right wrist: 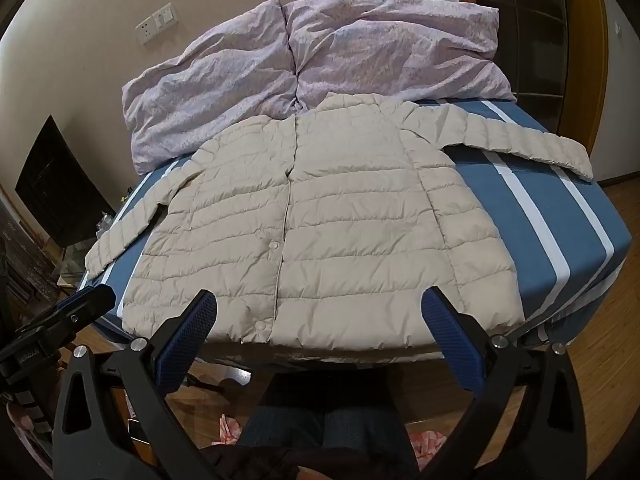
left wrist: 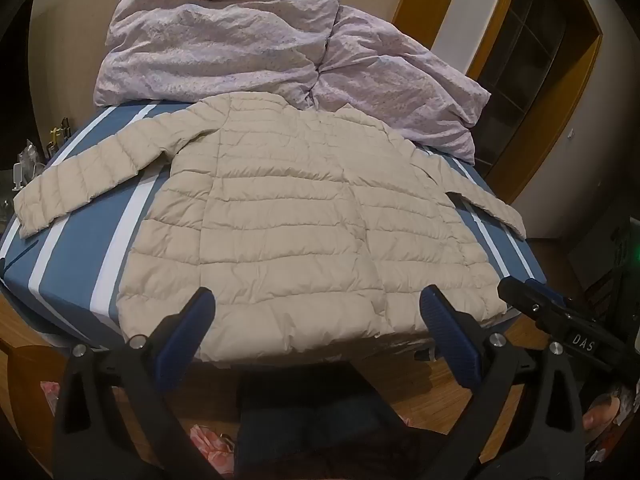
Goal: Fold large clothes
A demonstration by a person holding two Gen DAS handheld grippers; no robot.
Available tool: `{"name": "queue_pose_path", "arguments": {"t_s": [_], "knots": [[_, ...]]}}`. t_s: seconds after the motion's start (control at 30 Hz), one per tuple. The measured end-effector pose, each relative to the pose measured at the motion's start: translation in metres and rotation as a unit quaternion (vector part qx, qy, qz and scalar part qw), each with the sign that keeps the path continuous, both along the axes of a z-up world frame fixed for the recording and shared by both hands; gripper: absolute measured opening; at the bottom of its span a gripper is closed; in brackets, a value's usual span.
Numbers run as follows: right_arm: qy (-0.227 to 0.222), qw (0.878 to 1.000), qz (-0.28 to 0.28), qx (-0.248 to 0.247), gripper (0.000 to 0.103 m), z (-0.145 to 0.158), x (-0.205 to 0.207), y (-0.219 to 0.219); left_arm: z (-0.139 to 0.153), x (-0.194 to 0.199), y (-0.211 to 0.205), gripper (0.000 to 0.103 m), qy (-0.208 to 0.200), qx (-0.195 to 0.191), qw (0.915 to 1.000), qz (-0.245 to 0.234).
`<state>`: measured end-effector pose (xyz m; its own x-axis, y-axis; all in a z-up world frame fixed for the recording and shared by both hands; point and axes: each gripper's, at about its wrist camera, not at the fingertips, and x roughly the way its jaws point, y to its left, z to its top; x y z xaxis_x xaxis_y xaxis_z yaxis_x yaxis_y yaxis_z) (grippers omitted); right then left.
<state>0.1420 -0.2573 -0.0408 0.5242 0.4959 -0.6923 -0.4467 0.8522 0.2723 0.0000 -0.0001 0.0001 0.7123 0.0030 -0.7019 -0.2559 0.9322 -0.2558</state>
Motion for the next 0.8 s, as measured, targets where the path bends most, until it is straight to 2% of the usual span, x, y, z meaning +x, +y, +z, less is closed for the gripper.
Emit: {"name": "queue_pose_path", "arguments": {"t_s": [0.8], "knots": [[0.004,1.0,0.0,0.002,0.102,-0.0006,0.0012,0.0,-0.0001,0.0001,0.0,0.101,0.001,0.0,1.0,-0.001]]}}
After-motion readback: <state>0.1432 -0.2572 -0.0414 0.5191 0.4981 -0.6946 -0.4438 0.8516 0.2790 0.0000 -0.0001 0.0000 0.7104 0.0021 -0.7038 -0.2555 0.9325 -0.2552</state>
